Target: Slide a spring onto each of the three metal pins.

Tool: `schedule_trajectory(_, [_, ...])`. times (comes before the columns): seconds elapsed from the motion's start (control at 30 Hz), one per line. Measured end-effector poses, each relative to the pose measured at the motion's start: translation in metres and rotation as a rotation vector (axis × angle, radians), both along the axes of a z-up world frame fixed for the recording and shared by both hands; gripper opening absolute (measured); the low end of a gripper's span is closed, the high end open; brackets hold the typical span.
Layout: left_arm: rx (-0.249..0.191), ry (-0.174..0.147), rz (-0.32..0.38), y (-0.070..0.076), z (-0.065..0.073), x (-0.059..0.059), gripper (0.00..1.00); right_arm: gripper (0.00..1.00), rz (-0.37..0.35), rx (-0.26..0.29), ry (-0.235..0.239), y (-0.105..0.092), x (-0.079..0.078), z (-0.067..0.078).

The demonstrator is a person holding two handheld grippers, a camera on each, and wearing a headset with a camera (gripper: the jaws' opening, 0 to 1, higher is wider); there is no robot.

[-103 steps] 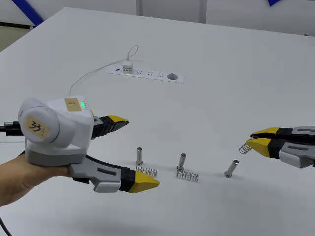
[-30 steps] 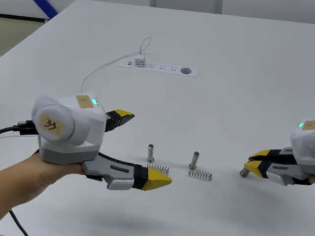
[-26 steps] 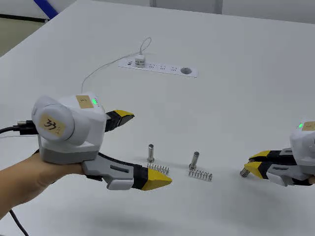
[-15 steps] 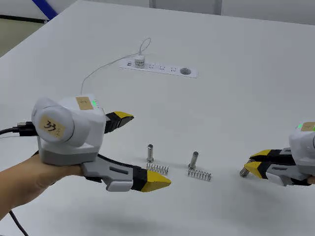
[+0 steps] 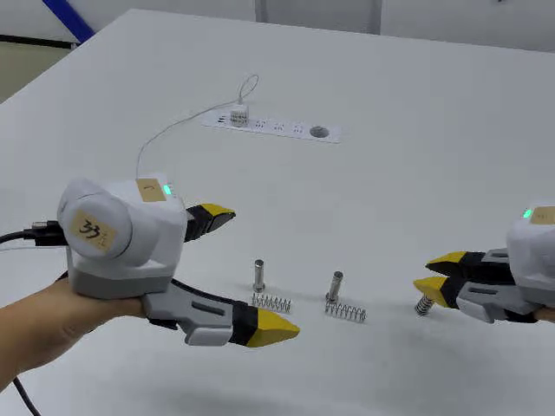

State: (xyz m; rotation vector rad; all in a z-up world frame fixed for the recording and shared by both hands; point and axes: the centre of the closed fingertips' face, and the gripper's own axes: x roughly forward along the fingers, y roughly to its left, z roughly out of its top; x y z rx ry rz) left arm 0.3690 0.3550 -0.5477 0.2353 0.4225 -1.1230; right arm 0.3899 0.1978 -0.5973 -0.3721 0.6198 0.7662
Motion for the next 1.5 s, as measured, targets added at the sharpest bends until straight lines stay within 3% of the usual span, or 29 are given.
schedule_trajectory(0.13, [0.000, -0.003, 0.000, 0.001, 0.001, 0.000, 1.00, 0.18, 0.062, -0.017, 0.007, 0.018, -0.005, -0.005])
schedule_trajectory(0.4, [-0.006, -0.004, 0.016, 0.005, 0.002, 0.002, 1.00, 0.18, 0.105, -0.014, 0.045, 0.039, -0.014, -0.021])
schedule_trajectory(0.73, [0.014, -0.007, 0.002, 0.005, -0.002, 0.002, 1.00, 0.18, 0.137, -0.032, 0.090, 0.051, -0.020, -0.041])
schedule_trajectory(1.5, [0.019, 0.020, 0.031, 0.016, -0.009, 0.006, 0.99, 0.17, 0.166, -0.103, 0.164, 0.060, -0.012, -0.079])
